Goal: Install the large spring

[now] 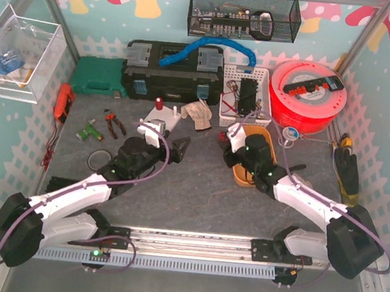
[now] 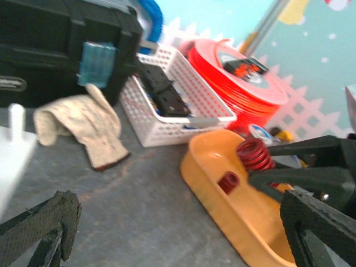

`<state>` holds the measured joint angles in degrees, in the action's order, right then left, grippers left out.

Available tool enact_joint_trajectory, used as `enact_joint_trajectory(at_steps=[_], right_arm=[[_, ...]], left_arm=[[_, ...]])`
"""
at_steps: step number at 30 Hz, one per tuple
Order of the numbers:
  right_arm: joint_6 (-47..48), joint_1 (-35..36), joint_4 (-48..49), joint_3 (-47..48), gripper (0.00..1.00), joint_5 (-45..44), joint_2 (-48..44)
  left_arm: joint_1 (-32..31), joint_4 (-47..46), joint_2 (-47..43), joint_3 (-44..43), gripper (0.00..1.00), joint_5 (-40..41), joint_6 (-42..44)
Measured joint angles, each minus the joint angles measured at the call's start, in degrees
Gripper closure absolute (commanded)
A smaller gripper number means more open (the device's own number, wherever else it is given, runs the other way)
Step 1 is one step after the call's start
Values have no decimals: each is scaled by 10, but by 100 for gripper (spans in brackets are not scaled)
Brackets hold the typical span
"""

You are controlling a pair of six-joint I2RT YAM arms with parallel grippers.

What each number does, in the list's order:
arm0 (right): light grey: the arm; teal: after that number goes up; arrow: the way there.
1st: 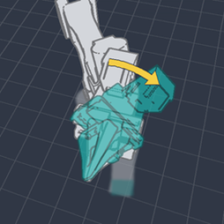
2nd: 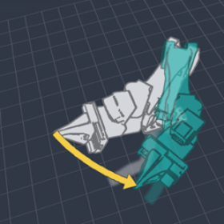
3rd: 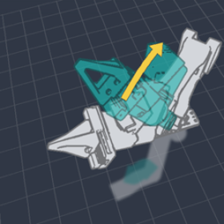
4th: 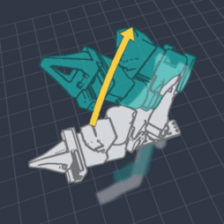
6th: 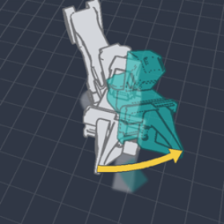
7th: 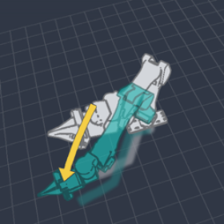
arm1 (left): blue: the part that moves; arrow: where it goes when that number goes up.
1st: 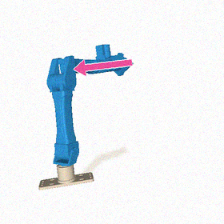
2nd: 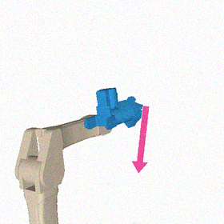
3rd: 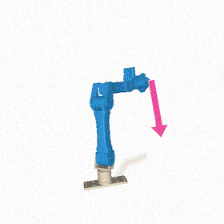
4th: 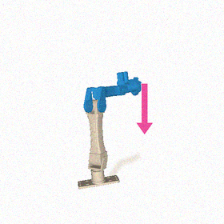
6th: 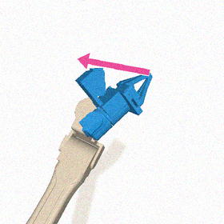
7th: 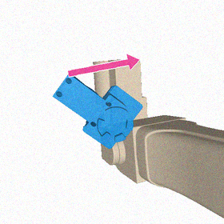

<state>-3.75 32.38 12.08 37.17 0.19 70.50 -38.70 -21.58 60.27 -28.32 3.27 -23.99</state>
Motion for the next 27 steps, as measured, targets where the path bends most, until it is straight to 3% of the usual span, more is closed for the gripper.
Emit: enact_joint_trajectory(at_steps=[2,8,12,17,22,27], right_arm=[[7,29,31,-23,93,7,-8],[41,98,109,-93,93,5,-31],[77,162,175,-134,93,-2,-40],[99,191,226,-146,94,-13,-39],[110,199,260,-149,94,-30,-43],[115,199,274,-165,94,-39,-62]], left_arm=[[0,5,0,-1,6,-32,-18],[0,28,5,-19,27,-119,-58],[0,32,35,-42,27,-186,-65],[0,38,89,-75,29,-265,-69],[-1,50,109,-78,29,-292,-72],[-1,56,109,-78,35,-300,-77]])
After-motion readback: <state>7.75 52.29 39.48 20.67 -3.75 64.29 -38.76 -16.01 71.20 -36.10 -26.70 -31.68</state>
